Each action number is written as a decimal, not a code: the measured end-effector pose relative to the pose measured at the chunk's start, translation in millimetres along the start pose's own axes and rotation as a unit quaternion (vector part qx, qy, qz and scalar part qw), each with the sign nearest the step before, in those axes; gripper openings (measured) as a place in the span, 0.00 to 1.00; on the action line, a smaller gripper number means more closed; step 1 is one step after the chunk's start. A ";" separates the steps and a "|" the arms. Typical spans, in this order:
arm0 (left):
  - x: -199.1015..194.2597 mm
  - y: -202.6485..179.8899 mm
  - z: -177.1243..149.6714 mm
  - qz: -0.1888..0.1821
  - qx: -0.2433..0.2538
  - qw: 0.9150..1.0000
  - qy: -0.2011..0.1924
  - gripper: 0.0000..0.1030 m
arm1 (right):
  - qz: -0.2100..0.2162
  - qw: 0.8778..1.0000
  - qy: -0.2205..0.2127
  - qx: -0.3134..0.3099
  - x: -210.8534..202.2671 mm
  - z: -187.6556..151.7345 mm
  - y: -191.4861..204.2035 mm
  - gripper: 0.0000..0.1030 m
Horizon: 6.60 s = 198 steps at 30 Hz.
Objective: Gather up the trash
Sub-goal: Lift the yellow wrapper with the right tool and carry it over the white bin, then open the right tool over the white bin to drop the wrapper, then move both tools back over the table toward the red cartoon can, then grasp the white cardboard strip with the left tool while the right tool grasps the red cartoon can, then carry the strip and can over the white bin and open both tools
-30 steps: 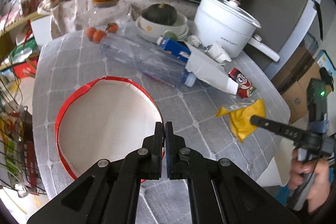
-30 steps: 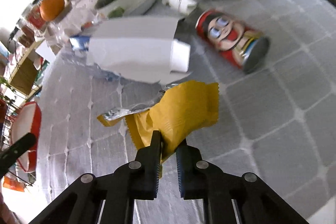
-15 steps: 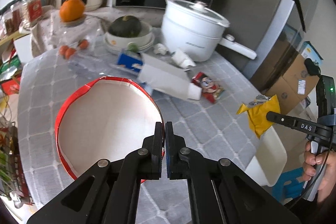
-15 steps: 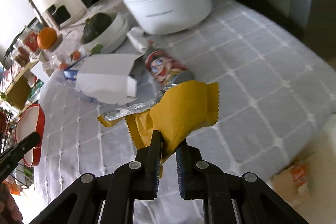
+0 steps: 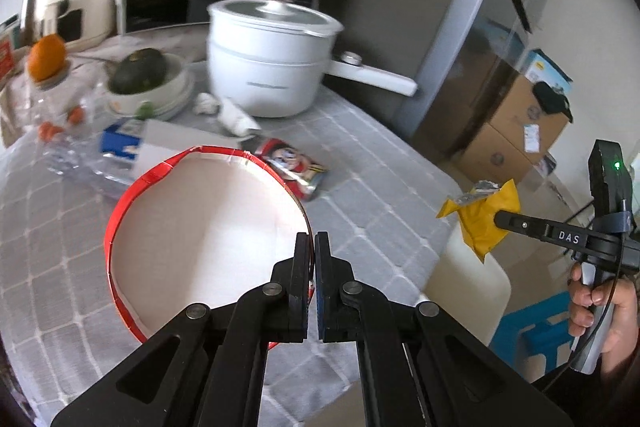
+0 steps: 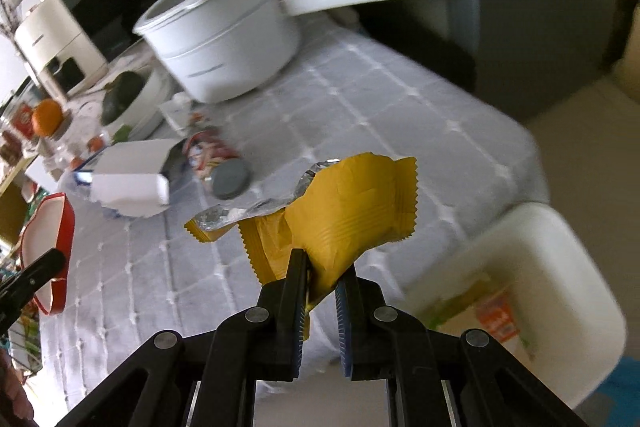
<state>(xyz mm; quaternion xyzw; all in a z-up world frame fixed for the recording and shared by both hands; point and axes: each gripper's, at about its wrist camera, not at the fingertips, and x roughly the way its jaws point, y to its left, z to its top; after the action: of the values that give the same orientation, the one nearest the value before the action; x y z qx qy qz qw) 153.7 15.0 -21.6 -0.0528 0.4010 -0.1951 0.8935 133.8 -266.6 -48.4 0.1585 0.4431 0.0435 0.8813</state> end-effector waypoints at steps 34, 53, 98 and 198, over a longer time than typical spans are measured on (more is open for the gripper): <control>151.1 -252.5 -48.9 -0.161 0.151 0.969 0.109 0.02 | -0.127 0.988 0.015 0.092 -56.2 -29.5 -173.3 0.12; 139.2 -227.3 -37.4 -0.115 0.140 0.979 0.091 0.69 | -0.129 0.988 0.021 0.085 -54.5 -30.8 -173.1 0.13; 35.8 44.0 14.1 0.137 -0.064 0.989 0.006 0.90 | -0.104 0.994 0.025 -0.030 15.0 0.8 -22.7 0.77; 45.5 -140.1 -24.5 -0.156 0.054 0.985 0.043 0.00 | -0.152 0.986 -0.025 -0.061 -68.2 -20.2 -92.6 0.58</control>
<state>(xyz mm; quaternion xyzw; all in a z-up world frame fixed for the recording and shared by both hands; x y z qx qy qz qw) 120.1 -129.9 -34.5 -0.0585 0.4151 -0.3558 0.8353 70.7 -364.1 -36.8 0.0360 0.4364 -0.0674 0.8965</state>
